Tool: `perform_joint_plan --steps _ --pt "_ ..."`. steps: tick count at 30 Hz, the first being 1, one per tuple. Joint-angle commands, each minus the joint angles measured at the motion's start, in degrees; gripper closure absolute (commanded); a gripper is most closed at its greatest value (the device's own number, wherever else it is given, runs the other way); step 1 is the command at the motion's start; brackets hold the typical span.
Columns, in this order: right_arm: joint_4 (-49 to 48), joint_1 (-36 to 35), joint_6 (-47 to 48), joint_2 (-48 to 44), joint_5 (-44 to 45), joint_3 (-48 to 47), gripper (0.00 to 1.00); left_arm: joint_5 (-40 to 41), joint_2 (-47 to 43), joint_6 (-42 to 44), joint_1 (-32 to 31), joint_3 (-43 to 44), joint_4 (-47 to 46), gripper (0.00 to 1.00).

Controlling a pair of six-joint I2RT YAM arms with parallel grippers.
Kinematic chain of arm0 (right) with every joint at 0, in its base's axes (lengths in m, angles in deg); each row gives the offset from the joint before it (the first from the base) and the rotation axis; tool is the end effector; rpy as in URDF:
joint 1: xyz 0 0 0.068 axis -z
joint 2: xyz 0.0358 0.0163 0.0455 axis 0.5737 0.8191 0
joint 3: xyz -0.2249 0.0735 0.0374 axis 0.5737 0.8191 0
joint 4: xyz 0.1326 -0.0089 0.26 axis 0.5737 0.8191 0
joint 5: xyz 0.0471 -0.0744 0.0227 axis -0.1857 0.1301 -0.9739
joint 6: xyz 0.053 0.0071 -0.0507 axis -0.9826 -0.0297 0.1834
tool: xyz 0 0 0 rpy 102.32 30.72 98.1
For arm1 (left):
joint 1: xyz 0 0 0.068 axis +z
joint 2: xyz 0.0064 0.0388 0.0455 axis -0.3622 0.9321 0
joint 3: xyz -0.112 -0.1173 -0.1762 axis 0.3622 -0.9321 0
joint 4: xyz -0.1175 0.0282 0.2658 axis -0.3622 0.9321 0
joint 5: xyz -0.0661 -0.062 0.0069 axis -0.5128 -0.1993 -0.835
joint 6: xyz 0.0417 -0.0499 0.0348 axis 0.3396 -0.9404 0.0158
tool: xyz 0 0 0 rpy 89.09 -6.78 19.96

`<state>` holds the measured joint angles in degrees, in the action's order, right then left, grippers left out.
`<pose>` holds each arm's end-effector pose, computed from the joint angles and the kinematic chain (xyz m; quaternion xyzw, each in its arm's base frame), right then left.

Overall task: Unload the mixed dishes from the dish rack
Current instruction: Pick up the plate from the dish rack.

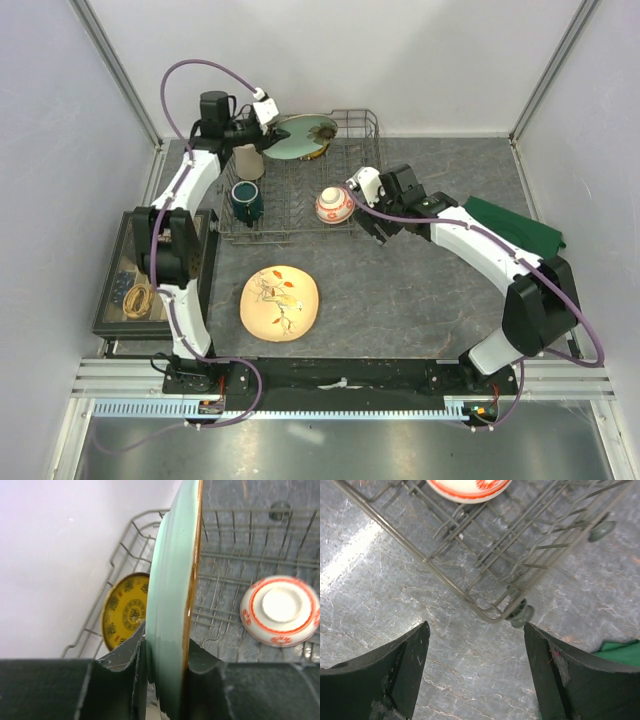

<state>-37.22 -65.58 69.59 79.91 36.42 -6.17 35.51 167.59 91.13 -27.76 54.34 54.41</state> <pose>0.3330 0.1961 0.2033 -0.3901 0.8537 0.0324 0.3435 0.5039 -0.1070 0.2635 0.5294 0.5728 -0.1986 0.5934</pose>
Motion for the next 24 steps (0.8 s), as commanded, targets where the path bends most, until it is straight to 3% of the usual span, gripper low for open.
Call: perform_joint_plan --steps 1,6,11,18,24 --pt "-1.9 0.7 -1.1 -3.2 -0.2 0.4 0.16 0.2 -12.5 -10.1 0.0 0.0 -2.4 0.98" --pt "-1.9 0.9 -2.1 -5.1 -3.0 -0.4 0.16 -0.1 -19.0 -14.6 0.1 -1.5 8.8 0.99" --pt "-1.9 1.1 -2.6 -7.3 -7.1 -2.5 0.16 -5.5 -27.3 -16.3 0.2 -7.1 17.1 0.98" --pt "2.2 1.1 2.4 -10.2 -15.5 -8.6 0.16 -8.5 -36.4 -12.0 0.2 -18.2 23.3 0.98" --pt "5.5 1.1 2.9 -13.7 -29.1 -11.1 0.16 -9.2 -39.4 -11.5 0.2 -23.6 24.9 0.98"
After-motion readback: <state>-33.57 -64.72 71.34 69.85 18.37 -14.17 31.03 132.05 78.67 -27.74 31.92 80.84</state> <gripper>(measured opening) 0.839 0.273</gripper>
